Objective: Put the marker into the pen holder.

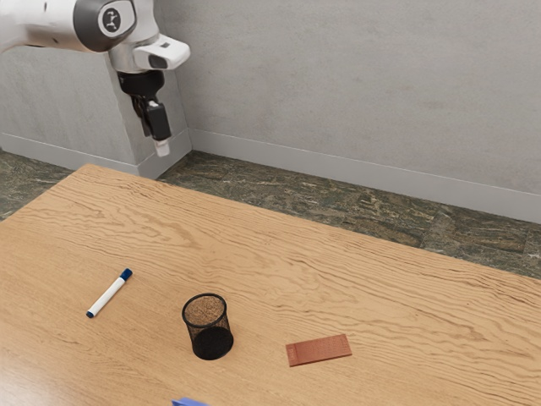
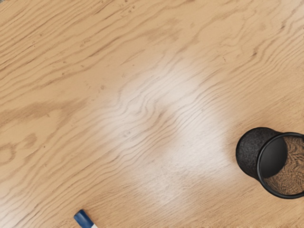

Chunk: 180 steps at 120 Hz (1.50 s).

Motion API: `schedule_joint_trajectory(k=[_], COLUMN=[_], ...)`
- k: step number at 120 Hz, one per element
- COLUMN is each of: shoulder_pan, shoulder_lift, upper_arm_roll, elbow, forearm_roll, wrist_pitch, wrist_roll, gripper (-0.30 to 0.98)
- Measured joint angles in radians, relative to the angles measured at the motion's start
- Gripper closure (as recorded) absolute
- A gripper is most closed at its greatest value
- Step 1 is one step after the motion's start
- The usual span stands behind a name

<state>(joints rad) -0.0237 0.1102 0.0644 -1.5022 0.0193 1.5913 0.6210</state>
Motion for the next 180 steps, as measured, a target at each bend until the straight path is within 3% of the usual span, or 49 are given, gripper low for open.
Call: schedule_joint_trajectory(k=[27,40,48,64,88,104,117,133,180], shoulder_pan=[0.007,0.040,0.070,0.134,0.208,0.171,0.103,0.123,0.211], shoulder_lift=[-0.025,-0.124,-0.133,-0.109,-0.078,-0.033,-0.014,0.006,0.048], upper_arm_roll=[-0.004,-0.002,0.000,-0.002,0.003,0.002,0.002,0.003,0.003], elbow=[-0.039,-0.358,-0.440,-0.487,-0.505,-0.505,-0.507,-0.511,-0.666], forearm_roll=[-0.002,-0.010,-0.008,-0.002,0.066,0.117,0.128,0.134,0.140], wrist_pitch=[-0.005,0.105,0.181,0.294,0.403,0.462,0.492,0.514,0.646], wrist_roll=[0.052,0.048,0.043,0.015,-0.119,-0.217,-0.282,-0.347,-0.521], gripper=[0.00,0.00,0.00,0.00,0.00,0.00,0.19,0.34,0.46])
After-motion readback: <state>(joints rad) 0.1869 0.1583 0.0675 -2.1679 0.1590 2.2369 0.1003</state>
